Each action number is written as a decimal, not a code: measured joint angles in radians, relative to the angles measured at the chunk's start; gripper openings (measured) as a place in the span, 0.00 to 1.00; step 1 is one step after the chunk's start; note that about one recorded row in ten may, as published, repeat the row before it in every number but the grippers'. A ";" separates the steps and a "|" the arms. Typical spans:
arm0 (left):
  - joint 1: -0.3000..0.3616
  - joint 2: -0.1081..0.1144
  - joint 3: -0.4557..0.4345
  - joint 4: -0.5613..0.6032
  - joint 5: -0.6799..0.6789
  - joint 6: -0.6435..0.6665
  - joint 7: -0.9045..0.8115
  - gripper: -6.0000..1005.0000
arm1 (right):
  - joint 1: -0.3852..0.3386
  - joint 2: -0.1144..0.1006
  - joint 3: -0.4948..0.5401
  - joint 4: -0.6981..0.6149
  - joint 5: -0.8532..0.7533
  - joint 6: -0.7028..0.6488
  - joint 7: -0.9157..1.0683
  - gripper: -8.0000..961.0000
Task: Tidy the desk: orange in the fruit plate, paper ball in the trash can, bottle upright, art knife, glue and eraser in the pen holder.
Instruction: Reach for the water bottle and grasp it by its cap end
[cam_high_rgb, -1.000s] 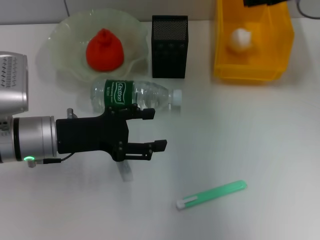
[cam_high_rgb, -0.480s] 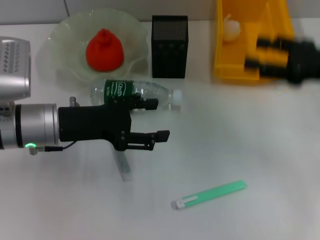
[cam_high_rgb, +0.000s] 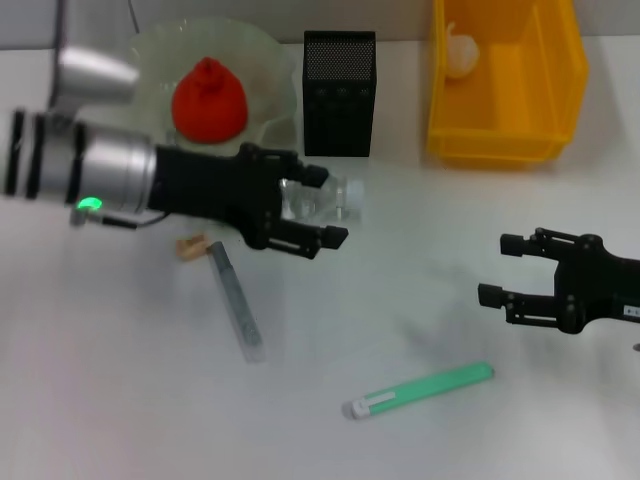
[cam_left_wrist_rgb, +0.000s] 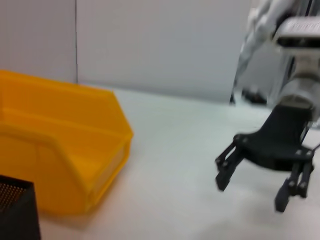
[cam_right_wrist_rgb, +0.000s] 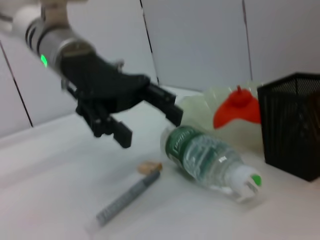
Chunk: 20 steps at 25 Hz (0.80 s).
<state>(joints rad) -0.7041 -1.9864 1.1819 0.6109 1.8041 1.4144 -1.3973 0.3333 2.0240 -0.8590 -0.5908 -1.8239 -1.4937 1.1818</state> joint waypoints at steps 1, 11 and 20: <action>-0.021 -0.007 -0.006 0.026 0.054 -0.015 -0.025 0.82 | -0.005 0.002 0.000 0.000 -0.002 0.011 -0.005 0.82; -0.218 -0.087 0.016 0.102 0.424 -0.130 -0.182 0.82 | -0.038 0.039 0.042 -0.025 -0.001 0.081 -0.092 0.82; -0.279 -0.093 0.205 0.089 0.502 -0.304 -0.248 0.82 | -0.029 0.039 0.051 -0.027 -0.006 0.081 -0.089 0.82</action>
<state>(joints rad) -0.9827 -2.0796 1.3873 0.7002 2.3061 1.1100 -1.6456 0.3040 2.0632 -0.8083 -0.6177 -1.8297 -1.4125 1.0930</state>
